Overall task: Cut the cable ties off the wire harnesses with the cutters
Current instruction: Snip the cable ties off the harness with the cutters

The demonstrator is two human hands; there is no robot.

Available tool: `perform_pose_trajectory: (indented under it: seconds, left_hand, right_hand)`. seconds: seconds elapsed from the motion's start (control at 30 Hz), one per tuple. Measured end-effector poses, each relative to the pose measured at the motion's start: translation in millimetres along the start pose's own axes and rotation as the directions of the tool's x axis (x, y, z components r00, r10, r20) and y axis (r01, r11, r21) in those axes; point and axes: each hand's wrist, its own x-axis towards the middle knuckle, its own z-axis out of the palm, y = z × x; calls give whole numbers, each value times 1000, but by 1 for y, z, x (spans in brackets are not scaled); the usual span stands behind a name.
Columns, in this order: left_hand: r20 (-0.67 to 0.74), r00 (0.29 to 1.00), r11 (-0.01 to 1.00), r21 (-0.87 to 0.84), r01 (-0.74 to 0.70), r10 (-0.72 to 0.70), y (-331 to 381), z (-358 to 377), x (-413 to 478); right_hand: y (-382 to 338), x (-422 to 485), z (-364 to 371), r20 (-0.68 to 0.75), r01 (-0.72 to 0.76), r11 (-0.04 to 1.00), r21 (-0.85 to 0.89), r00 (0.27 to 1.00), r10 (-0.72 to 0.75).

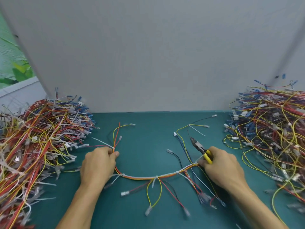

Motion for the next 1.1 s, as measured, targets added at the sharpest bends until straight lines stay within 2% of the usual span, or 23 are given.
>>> perform_pose_trajectory:
  seconds: [0.17,0.27,0.33,0.4,0.47,0.53,0.67,0.77,0.9,1.0,1.1]
  left_hand:
    - [27,998,993,99,-62,60,2,-3,-3]
    - [-29,994,980,177,-96,103,9,-11,-8]
    - [-88,982,982,111,-154,164,18,-19,-13]
    - [-130,954,962,1,-272,270,30,-28,-19]
    - [-170,904,907,-87,-411,393,48,-38,-28]
    - [-179,833,815,-182,-550,523,69,-44,-37]
    - [-30,668,611,-378,-696,743,114,-36,-51]
    - [138,588,593,-364,-718,797,143,-9,-52]
    - [246,529,582,-295,-758,812,165,22,-49]
    - [260,523,583,-320,-747,812,164,36,-45]
    - [276,518,582,-261,-770,810,152,44,-38]
  right_hand:
    - [-1,1,-4,41,35,999,-2,999,-35]
    - [-1,4,-15,59,94,994,56,994,-97]
    - [0,6,-25,26,82,993,81,996,-84]
    - [3,8,-35,19,19,992,125,1000,-22]
    - [7,8,-43,77,-44,989,144,996,33]
    - [10,7,-49,193,-76,991,112,980,53]
    - [13,-1,-54,395,-54,998,17,918,43]
    - [15,-4,-56,378,-17,999,-42,925,32]
    - [15,-4,-57,315,45,990,-132,949,-1]
    - [15,-3,-60,309,38,987,-153,951,12]
    - [14,-4,-60,322,63,985,-160,947,-8]
